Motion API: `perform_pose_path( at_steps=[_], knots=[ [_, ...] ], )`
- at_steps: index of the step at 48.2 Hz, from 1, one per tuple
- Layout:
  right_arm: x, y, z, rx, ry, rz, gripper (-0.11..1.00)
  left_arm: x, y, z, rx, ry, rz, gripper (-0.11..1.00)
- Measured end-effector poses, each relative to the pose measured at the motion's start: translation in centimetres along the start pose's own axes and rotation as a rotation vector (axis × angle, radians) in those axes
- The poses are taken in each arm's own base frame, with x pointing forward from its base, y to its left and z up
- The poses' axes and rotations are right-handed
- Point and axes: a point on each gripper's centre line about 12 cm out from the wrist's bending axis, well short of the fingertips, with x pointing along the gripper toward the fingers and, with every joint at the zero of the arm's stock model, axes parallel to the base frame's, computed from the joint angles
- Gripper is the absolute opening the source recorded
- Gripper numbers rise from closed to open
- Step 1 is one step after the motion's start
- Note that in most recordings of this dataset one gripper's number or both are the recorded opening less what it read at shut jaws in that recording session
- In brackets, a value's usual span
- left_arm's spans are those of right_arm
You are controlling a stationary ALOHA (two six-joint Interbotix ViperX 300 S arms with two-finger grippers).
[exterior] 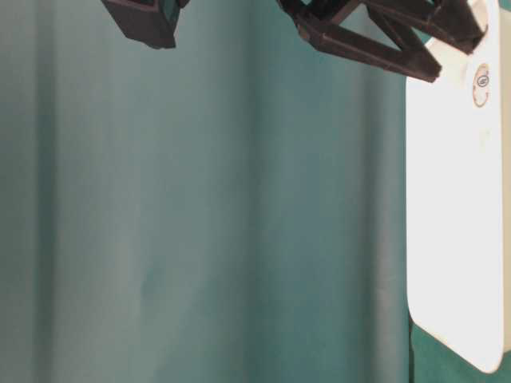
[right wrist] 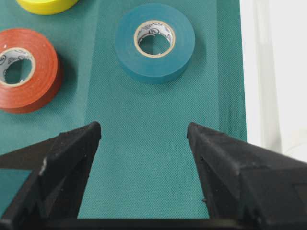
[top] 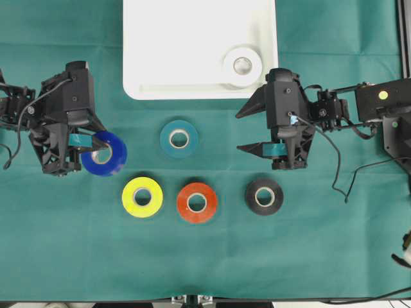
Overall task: Put the tape alternately from left to right into the white case.
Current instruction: 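Lift the blue roll and carry it into the tray with the left gripper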
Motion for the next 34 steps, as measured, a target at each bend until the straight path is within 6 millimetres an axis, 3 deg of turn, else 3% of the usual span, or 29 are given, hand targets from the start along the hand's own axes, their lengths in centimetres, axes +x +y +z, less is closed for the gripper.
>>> perform_pose_path(
  at_steps=[23, 34],
  knots=[
    [0.0, 0.0, 0.0, 0.0, 0.0, 0.0, 0.8, -1.0, 6.5, 4.5, 0.025, -0.152, 0.154, -0.03],
    [0.0, 0.0, 0.0, 0.0, 0.0, 0.0, 0.8, 0.0, 10.1, 5.6, 0.041, -0.123, 0.233, -0.03]
  ],
)
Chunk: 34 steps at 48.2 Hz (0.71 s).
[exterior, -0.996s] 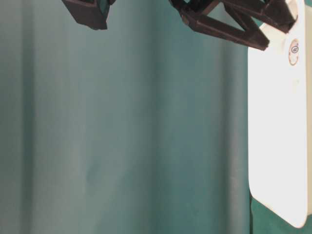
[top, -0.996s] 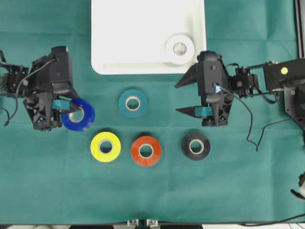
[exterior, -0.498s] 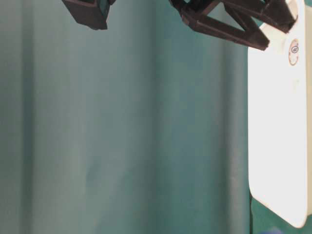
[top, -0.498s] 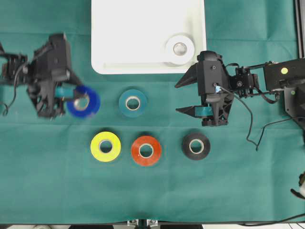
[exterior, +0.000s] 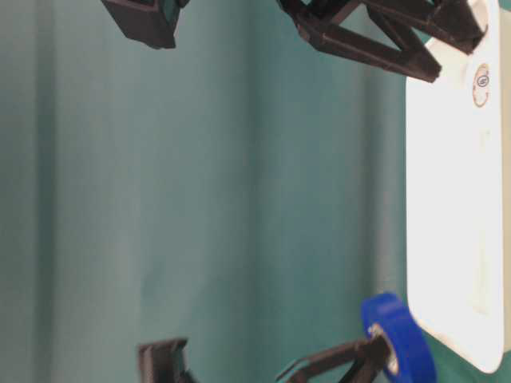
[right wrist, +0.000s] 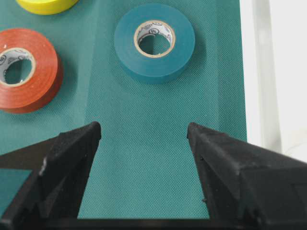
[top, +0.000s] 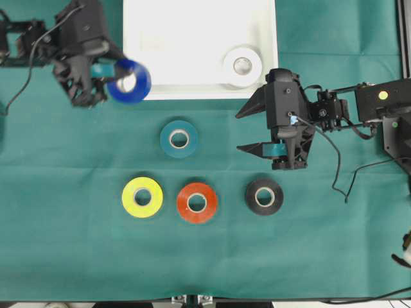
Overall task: Put the tape alternately from left to right into the white case.
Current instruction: 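Lift the blue roll and carry it into the tray with the left gripper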
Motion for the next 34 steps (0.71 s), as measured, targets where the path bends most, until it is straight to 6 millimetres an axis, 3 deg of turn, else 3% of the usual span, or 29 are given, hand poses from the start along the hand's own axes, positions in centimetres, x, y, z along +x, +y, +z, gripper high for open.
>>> perform_pose_path(
  at_steps=[22, 34],
  knots=[
    [0.0, 0.0, 0.0, 0.0, 0.0, 0.0, 0.8, 7.2, 1.9, 4.0, 0.102, 0.043, 0.026, -0.03],
    [0.5, -0.1, -0.4, 0.0, 0.011, -0.001, 0.8, 9.8, 2.6, 5.1, 0.116, 0.052, 0.032, -0.03]
  ],
)
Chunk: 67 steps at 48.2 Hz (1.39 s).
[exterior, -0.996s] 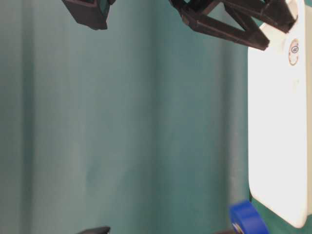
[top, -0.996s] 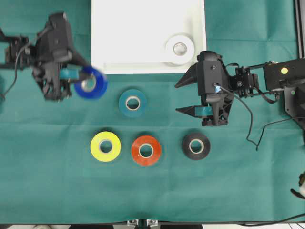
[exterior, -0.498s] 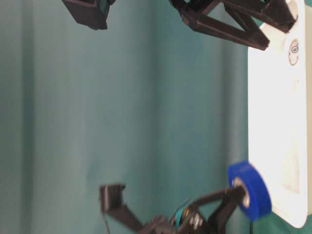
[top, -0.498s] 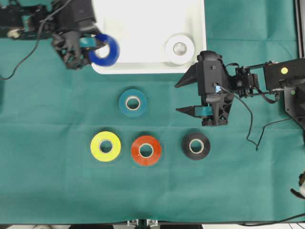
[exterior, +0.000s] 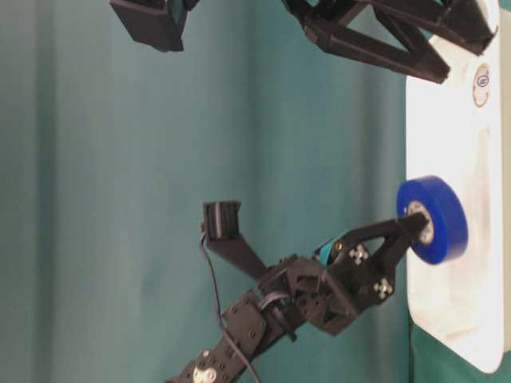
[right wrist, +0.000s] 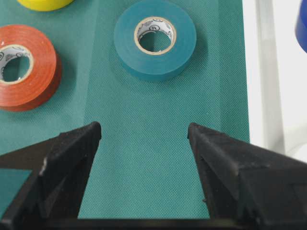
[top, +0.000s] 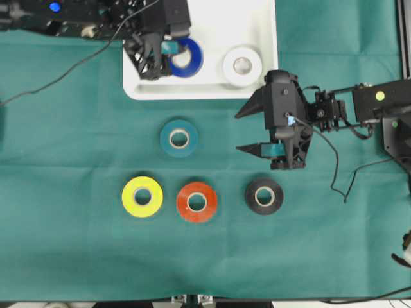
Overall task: Put the tape alternately from left to right into the white case.
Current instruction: 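Lift the blue roll and carry it into the tray with the left gripper, then release the blue roll beside the white roll and withdraw the left gripper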
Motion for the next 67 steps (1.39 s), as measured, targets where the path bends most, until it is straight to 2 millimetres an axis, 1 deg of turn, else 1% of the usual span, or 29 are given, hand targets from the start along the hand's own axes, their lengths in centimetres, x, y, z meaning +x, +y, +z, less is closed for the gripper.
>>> perform_pose_path(
  at_steps=[14, 24, 35, 40, 43, 46, 49, 51, 54, 56, 58, 67],
  knots=[
    [0.0, 0.0, 0.0, 0.0, -0.001, 0.0, 0.8, 1.8, 0.3, 0.3, 0.024, 0.013, 0.0, -0.03],
    [0.0, 0.0, 0.0, -0.002, -0.001, 0.0, 0.8, 3.2, 0.1, -0.2, 0.037, 0.038, -0.006, -0.03],
    [0.0, 0.0, 0.0, -0.001, 0.0, 0.001, 0.8, 3.4, -0.9, -0.1, 0.056, 0.041, -0.022, -0.03],
    [0.0, 0.0, 0.0, -0.001, 0.0, 0.001, 0.8, 3.4, -1.0, 0.1, 0.06, 0.036, -0.023, -0.02],
    [0.0, 0.1, 0.0, -0.001, -0.001, 0.002, 0.8, 3.4, -1.0, 0.1, 0.059, 0.036, -0.023, 0.05],
    [0.0, 0.0, 0.0, 0.0, -0.001, 0.0, 0.8, 3.4, -1.0, 0.1, 0.059, 0.036, -0.023, 0.15],
    [0.0, 0.0, 0.0, 0.0, 0.0, 0.0, 0.8, 3.4, -1.0, 0.1, 0.059, 0.036, -0.023, 0.3],
    [0.0, 0.0, 0.0, -0.001, 0.0, 0.001, 0.8, 3.4, -1.0, 0.1, 0.059, 0.034, -0.023, 0.44],
    [0.0, 0.0, 0.0, -0.001, 0.0, 0.001, 0.8, 3.4, -1.1, 0.1, 0.06, 0.036, -0.024, 0.61],
    [0.0, 0.0, 0.0, 0.0, -0.001, 0.0, 0.8, 3.4, -1.1, 0.2, 0.061, 0.034, -0.024, 0.68],
    [0.0, 0.0, 0.0, -0.001, 0.0, 0.001, 0.8, 3.4, -1.1, 0.2, 0.06, 0.033, -0.024, 0.7],
    [0.0, 0.1, 0.0, -0.001, -0.001, 0.002, 0.8, 3.2, -1.0, 0.3, 0.058, 0.028, -0.022, 0.68]
  ],
)
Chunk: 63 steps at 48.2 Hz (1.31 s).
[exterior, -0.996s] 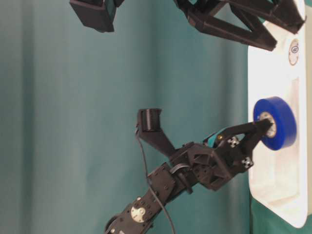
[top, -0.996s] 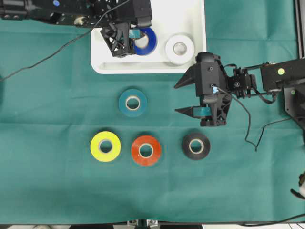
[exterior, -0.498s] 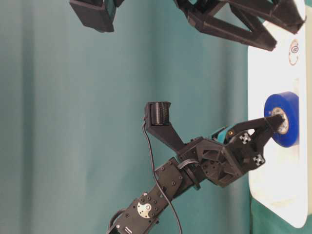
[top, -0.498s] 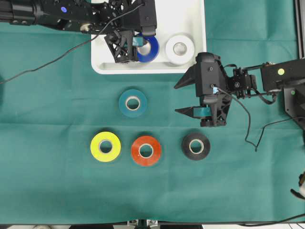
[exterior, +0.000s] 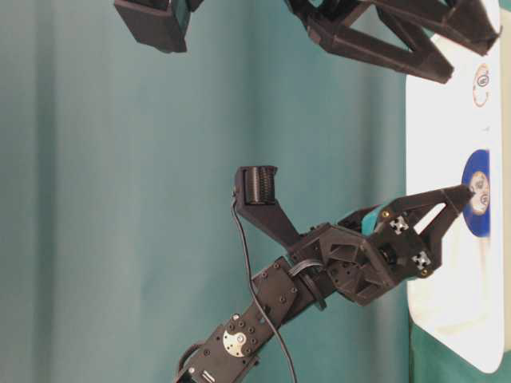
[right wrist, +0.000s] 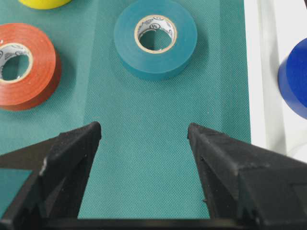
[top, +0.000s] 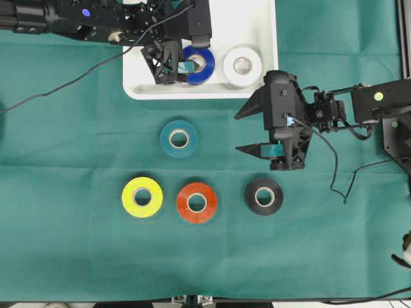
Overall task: Put the tape alternately from left to right into the white case.
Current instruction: 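Release the blue roll beside the white roll and withdraw the left gripper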
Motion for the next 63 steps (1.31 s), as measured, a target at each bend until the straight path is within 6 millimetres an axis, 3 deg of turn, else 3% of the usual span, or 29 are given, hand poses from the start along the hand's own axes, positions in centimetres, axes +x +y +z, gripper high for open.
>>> perform_pose_path(
  at_steps=[14, 24, 37, 63],
  knots=[
    [0.0, 0.0, -0.1, 0.0, 0.002, 0.0, 0.8, -2.7, -0.5, 0.0, 0.008, -0.014, -0.004, 0.68],
    [0.0, 0.0, 0.0, 0.001, 0.0, -0.001, 0.8, -5.8, -2.0, -0.2, 0.032, -0.046, -0.021, 0.68],
    [0.0, -0.1, 0.0, -0.001, 0.0, -0.001, 0.8, -8.3, -3.4, -0.9, 0.052, -0.061, -0.041, 0.68],
    [0.0, 0.0, -0.1, 0.0, 0.002, 0.0, 0.8, -10.7, -7.5, -3.7, 0.01, -0.017, -0.121, 0.68]
  ],
)
